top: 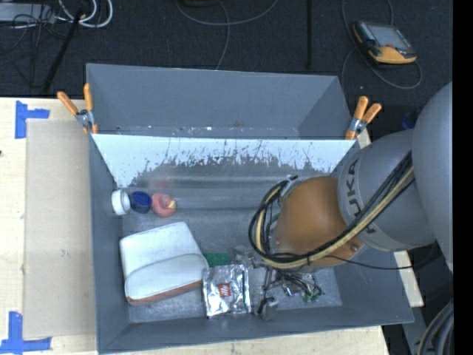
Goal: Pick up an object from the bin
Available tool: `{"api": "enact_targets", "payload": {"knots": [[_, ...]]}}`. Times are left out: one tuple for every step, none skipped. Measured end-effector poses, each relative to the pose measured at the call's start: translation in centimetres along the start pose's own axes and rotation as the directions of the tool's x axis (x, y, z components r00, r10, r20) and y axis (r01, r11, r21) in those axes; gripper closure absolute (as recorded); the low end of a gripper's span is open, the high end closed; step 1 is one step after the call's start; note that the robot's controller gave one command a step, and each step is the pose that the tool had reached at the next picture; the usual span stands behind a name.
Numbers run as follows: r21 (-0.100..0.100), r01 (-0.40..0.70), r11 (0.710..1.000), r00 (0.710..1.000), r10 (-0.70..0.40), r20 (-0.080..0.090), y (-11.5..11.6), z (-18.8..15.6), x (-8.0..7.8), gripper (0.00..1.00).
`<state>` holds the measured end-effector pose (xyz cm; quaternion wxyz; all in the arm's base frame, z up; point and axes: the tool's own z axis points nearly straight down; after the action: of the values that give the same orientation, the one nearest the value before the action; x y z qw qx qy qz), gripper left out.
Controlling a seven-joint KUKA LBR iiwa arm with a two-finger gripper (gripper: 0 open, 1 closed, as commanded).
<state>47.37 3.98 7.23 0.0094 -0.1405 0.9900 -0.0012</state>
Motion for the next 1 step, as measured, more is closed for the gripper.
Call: {"api": "enact_targets", "payload": {"knots": [[-0.003, 0.004, 1.0, 1.0, -0.004, -0.004, 0.12, 0.1, 0.08, 1.0]]}}
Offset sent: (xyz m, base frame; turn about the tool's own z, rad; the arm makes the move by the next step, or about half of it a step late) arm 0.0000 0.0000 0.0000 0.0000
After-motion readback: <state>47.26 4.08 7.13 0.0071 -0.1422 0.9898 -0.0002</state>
